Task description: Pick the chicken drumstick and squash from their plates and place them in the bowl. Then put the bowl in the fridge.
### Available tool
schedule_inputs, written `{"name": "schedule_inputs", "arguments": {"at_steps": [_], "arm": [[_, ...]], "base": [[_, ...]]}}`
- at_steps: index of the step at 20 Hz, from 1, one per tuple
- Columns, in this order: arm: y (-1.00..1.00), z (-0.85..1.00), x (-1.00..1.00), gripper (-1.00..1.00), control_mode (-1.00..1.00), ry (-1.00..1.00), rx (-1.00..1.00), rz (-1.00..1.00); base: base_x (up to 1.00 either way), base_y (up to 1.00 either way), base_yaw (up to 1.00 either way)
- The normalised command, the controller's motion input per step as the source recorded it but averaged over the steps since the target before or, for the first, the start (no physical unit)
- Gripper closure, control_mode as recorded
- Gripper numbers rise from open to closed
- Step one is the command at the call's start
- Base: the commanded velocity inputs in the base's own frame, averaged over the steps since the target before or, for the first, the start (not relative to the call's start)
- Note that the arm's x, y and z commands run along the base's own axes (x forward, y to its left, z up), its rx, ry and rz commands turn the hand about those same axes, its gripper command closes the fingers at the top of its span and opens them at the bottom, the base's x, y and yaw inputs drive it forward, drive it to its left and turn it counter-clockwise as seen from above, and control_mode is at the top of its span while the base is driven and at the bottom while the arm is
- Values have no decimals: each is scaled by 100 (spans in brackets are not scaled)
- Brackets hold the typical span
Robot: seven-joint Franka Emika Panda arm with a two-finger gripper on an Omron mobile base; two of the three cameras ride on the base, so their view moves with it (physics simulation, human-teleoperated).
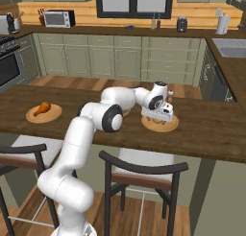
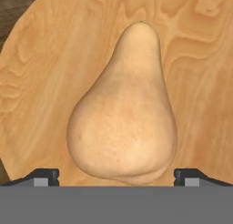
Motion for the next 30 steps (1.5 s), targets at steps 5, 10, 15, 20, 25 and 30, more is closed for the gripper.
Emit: {"name": "schedule_inputs", "arguments": {"at_steps": [5,10,15,20,25,30], "arm": [[-7,0,30,-100,-100,0,0,0],[-9,0,33,-100,-100,0,0,0],[-6,0,12,-100,-100,0,0,0],[-6,4,-1,-100,-100,0,0,0],[0,1,0,-100,-100,0,0,0],[0,-3,0,100,-100,0,0,0]], "base": [[0,0,0],[0,0,0],[0,0,0],[0,0,0],[0,0,0],[0,0,0]]}}
